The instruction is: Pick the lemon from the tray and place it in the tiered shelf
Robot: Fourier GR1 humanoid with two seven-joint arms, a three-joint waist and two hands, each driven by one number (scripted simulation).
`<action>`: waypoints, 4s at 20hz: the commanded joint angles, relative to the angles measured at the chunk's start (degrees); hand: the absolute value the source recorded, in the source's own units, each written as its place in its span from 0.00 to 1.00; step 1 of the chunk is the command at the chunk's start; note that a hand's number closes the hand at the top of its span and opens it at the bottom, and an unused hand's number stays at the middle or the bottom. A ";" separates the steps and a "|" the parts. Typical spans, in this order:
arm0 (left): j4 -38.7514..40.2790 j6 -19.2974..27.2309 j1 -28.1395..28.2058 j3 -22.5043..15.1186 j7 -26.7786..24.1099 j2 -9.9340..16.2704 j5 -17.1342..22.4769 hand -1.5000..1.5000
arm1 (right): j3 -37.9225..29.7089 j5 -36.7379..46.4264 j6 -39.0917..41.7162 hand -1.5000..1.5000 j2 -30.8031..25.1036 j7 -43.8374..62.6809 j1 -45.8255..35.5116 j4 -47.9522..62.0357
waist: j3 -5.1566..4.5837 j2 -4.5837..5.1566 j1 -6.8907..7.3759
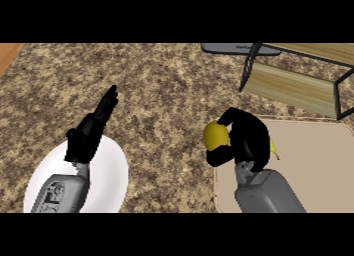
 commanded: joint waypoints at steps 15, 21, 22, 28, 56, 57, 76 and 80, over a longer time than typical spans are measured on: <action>0.55 1.18 2.00 1.58 -0.40 0.15 0.06 0.50 | 5.68 11.19 -6.40 1.00 0.73 27.42 -30.05 -3.17 | -0.01 -0.96 -3.12; 1.07 -0.02 1.32 2.54 -0.15 1.18 0.94 0.50 | 0.46 17.50 -0.60 1.00 0.73 28.52 -38.52 -3.37 | -0.05 -0.88 -3.29; -2.96 1.54 3.69 -1.02 1.02 -1.41 -1.01 0.50 | -0.94 18.75 -1.10 1.00 0.73 27.88 -37.84 -3.02 | 0.02 -1.05 -2.98; -0.20 1.24 2.52 1.69 -1.20 0.28 -0.17 0.50 | -8.89 22.92 6.54 1.00 -0.07 22.37 -43.27 -1.69 | 0.02 -0.75 -3.55; -6.87 -0.33 6.75 -0.10 1.39 0.14 -0.27 0.50 | -25.87 29.98 -0.37 1.00 -14.06 -1.09 -47.71 17.70 | 0.08 -0.47 -2.37; -2.43 1.07 1.81 0.46 1.32 -0.38 -1.43 0.50 | -25.40 30.37 -1.79 1.00 -14.28 -2.63 -47.58 20.80 | 0.07 -0.27 -2.65; -2.09 1.95 2.77 0.49 1.39 -1.83 -1.55 0.50 | -37.20 12.33 -29.62 1.00 -19.61 -21.13 -46.51 34.45 | 0.09 -0.29 -2.63; -1.05 -2.30 2.45 3.24 -1.18 1.93 1.18 0.50 | -36.41 13.02 -33.78 1.00 -17.92 -20.98 -46.84 37.38 | 0.06 -0.25 -2.51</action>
